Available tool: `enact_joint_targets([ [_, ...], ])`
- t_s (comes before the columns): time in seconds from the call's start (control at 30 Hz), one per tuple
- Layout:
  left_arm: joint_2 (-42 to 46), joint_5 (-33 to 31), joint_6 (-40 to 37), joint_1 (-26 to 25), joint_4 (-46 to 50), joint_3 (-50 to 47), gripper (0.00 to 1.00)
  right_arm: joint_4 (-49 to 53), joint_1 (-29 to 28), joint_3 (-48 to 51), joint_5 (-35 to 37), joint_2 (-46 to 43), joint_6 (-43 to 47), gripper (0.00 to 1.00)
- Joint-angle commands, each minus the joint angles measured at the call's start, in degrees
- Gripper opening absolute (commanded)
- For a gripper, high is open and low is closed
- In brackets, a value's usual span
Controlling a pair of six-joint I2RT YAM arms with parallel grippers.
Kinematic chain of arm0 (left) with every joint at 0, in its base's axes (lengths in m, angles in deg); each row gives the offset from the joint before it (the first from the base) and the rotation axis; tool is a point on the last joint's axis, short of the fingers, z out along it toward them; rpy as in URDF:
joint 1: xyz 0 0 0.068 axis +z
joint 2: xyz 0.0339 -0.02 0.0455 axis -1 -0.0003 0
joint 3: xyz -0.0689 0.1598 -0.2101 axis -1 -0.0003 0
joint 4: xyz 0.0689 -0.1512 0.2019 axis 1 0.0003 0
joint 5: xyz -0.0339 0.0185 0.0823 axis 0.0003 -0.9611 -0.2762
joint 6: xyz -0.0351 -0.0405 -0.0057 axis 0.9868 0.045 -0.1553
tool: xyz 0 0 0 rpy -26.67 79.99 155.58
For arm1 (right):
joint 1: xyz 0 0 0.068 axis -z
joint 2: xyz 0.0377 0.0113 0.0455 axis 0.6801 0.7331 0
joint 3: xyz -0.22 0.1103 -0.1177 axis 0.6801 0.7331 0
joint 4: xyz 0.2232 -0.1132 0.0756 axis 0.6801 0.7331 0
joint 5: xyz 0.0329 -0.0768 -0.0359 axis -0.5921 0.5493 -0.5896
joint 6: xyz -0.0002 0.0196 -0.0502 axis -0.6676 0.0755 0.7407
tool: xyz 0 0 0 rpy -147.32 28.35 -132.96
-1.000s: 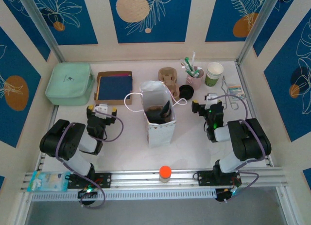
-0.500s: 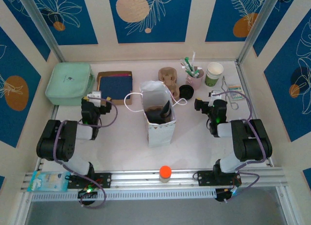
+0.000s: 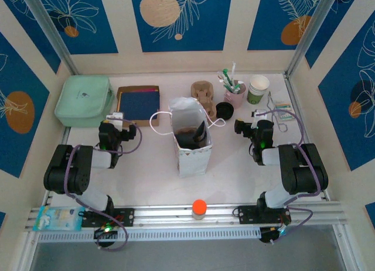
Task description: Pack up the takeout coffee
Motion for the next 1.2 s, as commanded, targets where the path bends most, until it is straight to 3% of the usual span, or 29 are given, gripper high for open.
enact_joint_targets([
  [0.0,1.07,0.08,0.37,-0.54,-0.73,-0.94,1.0,-0.82,0.16,-0.42,-0.89,-0.73,-0.64,0.99],
  [1.17,1.07,-0.21,-0.16,-1.14,-1.1,-1.17,0.99,-1.01,0.02,-0.28,-0.72,-0.86,-0.58,0.99],
])
